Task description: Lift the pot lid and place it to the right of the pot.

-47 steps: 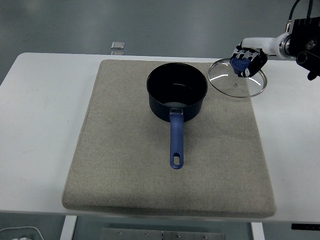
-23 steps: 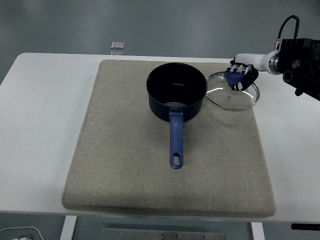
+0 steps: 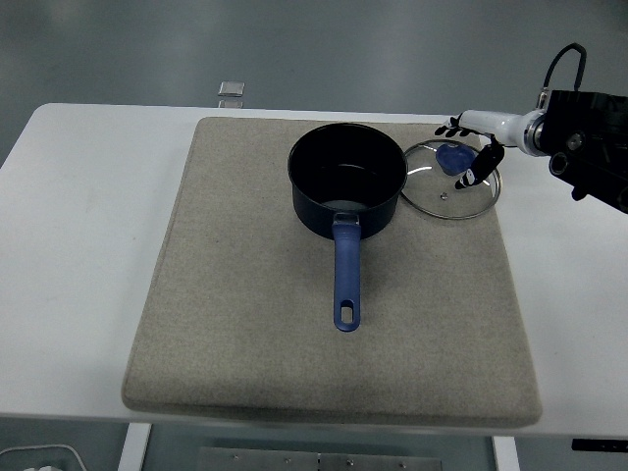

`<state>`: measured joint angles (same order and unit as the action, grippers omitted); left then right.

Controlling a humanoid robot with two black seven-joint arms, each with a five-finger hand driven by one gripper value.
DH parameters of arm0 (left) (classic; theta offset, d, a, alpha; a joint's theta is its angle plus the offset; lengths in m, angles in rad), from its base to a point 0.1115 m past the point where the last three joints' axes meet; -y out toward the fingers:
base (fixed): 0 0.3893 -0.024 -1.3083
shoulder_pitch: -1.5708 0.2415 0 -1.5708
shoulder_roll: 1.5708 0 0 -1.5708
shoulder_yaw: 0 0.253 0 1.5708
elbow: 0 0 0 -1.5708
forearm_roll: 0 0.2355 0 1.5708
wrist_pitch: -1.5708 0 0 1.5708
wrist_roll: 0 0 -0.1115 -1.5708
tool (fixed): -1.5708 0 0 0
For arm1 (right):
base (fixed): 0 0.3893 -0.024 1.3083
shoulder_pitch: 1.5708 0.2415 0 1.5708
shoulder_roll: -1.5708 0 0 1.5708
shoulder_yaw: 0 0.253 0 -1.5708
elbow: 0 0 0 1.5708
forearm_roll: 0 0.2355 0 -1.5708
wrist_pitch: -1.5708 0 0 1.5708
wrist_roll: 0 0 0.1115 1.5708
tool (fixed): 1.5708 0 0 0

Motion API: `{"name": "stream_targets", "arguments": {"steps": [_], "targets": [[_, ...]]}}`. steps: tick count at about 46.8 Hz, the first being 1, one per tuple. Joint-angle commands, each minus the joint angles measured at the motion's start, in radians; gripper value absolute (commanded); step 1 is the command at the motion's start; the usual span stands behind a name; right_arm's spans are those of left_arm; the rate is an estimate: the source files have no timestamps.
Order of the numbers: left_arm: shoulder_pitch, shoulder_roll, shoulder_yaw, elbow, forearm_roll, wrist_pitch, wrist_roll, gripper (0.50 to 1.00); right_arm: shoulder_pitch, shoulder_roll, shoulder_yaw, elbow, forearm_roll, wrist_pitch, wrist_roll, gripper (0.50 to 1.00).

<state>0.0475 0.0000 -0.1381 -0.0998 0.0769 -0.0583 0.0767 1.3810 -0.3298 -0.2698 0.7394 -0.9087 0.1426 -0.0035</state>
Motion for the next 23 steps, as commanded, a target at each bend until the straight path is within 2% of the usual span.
{"name": "stream_targets", "arguments": {"steps": [1,7,11,16,23], "targets": [[0.0,0.0,0.0,0.0,0.0,0.0,0.0,1.0,0.009,-0.005,0.011,0.0,0.008,0.002,0.002,0.924],[0.0,0.0,0.0,0.0,0.0,0.0,0.0,1.0,0.024,-0.009,0.024,0.003,0.014,0.028,0.014,0.924],[0.0,0.0,0.0,0.0,0.0,0.0,0.0,1.0,0.021,-0.017,0.089,0.005,0.042,0.064,0.039,0.921],[0.0,0.0,0.0,0.0,0.0,0.0,0.0,1.0,0.01,-0.02,0.168,0.003,0.132,0.107,0.043,0.921],[0.0,0.0,0.0,0.003,0.001,0.0,0.0,1.0,-0.016,-0.018,0.218,0.003,0.318,0.11,0.043,0.919]]}}
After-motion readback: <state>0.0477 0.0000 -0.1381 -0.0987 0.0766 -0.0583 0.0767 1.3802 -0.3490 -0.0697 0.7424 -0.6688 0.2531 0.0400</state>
